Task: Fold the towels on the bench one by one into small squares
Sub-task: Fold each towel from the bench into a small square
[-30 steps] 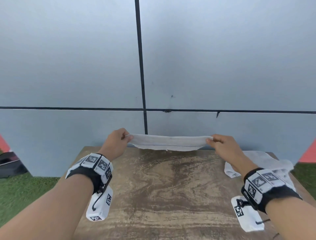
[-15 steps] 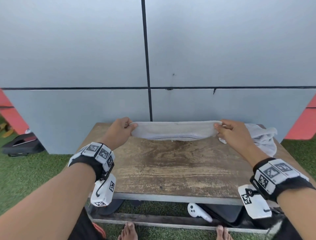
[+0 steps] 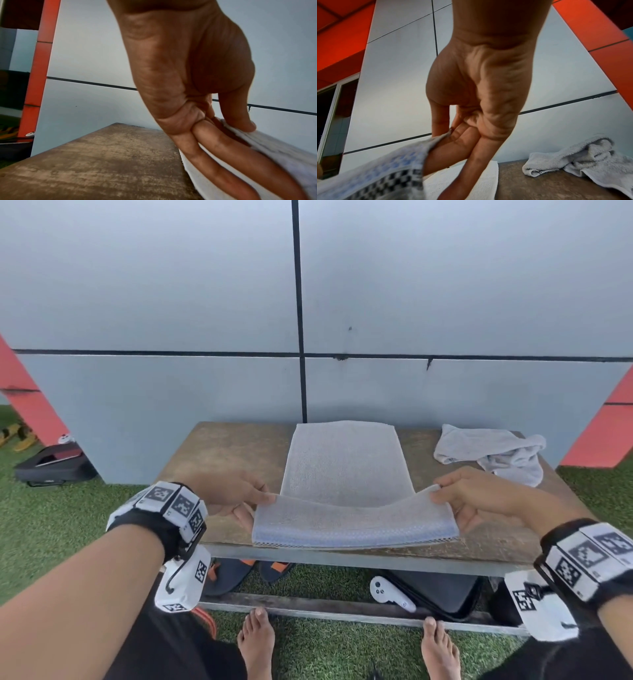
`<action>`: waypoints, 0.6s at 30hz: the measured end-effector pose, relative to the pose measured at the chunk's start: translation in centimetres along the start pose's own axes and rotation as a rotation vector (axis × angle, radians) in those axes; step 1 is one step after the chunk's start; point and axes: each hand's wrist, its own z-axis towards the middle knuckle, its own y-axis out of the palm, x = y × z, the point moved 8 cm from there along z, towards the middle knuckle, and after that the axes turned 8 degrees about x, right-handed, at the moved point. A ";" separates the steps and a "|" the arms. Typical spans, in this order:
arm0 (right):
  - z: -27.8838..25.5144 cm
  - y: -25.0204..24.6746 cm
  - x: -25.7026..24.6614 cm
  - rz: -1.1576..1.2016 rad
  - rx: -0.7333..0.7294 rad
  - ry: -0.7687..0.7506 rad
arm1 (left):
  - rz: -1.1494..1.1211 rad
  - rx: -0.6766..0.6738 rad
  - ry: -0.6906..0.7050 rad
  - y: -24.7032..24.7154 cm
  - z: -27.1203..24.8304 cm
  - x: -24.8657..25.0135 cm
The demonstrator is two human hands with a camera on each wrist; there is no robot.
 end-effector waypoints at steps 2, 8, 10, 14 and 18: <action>0.0 0.6 -0.1 -0.014 -0.058 0.011 | -0.014 -0.015 -0.016 0.2 0.1 -0.1; 3.1 -1.0 -2.0 0.042 0.086 -0.028 | 0.074 0.424 0.150 -4.1 2.4 2.3; 5.2 -2.4 -3.0 0.105 0.199 -0.056 | 0.042 0.543 0.203 -5.5 3.6 3.0; 10.1 -5.0 -4.9 0.106 0.420 -0.187 | 0.033 0.689 0.271 -7.6 6.8 4.6; 15.7 -6.9 -5.7 -0.024 0.563 -0.246 | 0.057 0.851 0.323 -9.4 10.9 6.2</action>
